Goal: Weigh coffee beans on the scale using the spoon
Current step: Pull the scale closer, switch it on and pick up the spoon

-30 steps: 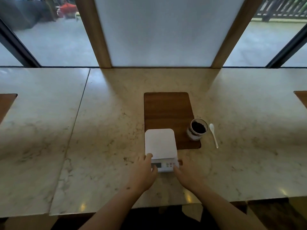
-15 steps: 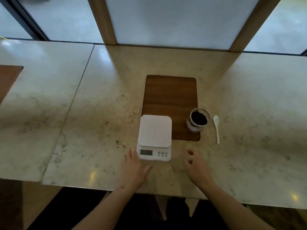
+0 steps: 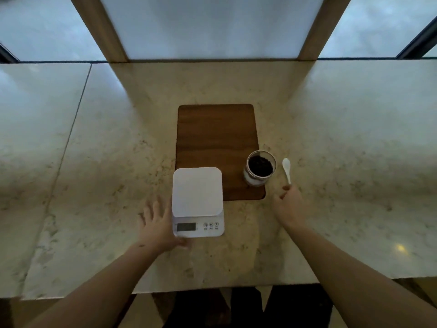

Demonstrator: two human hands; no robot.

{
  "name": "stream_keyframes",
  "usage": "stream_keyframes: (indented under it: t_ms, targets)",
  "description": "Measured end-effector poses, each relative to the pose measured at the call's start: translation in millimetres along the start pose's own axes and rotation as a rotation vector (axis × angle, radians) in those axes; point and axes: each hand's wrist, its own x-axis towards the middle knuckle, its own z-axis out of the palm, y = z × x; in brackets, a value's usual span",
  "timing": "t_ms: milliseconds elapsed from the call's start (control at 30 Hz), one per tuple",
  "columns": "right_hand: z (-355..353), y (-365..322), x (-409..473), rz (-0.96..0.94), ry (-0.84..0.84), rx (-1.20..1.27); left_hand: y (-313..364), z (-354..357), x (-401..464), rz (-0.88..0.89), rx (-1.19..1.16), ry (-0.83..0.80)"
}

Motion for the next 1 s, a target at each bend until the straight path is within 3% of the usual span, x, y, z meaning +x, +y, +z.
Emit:
stream_keyframes:
  t_ms: [267, 533, 800, 1000]
  targets:
    - [-12.1, 12.0, 17.8, 0.126, 0.076, 0.010, 1.6, 0.2, -0.8, -0.020, -0.027, 0.013]
    - [-11.1, 19.6, 28.9, 0.179, -0.009, -0.064, 3.8, -7.1, -13.3, 0.016, -0.060, 0.009]
    - [-9.2, 13.0, 22.0, 0.049, -0.139, -0.261, 0.5, -9.2, -14.6, 0.028, -0.053, -0.024]
    - [4.4, 7.4, 11.7, 0.019, -0.176, -0.138, 2.1, -9.2, -11.5, 0.027, -0.051, -0.058]
